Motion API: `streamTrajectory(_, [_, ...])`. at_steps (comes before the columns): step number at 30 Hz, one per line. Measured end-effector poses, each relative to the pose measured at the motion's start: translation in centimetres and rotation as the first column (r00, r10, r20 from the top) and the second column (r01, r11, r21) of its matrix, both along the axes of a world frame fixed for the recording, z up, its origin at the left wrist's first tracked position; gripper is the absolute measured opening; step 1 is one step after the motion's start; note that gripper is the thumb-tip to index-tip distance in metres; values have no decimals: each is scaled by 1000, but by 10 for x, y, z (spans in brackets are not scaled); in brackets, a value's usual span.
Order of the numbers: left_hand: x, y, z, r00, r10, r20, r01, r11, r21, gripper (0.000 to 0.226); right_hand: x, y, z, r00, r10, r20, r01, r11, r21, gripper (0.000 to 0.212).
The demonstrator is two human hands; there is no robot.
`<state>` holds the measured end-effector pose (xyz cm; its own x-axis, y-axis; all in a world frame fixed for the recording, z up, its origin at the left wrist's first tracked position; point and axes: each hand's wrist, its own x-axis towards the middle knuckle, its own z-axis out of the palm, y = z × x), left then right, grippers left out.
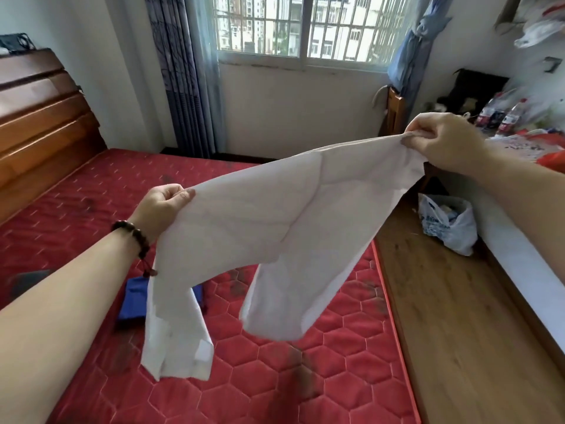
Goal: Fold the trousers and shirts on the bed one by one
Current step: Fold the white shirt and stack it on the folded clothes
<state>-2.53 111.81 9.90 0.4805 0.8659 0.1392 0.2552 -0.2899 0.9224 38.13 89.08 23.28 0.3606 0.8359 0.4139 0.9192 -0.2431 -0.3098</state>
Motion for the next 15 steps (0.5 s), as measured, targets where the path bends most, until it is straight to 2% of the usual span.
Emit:
streamTrajectory(4, [-6,-1,-9,998,-61,11,62,986,-153,35,1,18,-1,1000,-23,-4,23,998,-57,6])
streamTrajectory(8, [0,26,-47,998,-24,-56,12,979,-205,45,10,69,-32,998,-55,-36,49,988,-143,10])
streamTrajectory(10, [10,44,-75,985,-1,-175,-27,987,-159,53,19,103,-62,996,-78,-53,65,975,-214,10])
streamTrajectory(13, [32,86,-133,912,54,-407,-56,998,8,49,38,159,-128,988,-127,-86,93,942,-324,8])
streamTrajectory(15, [49,116,-182,854,62,-517,-45,998,46,45,52,193,-184,978,-182,-105,129,915,-382,8])
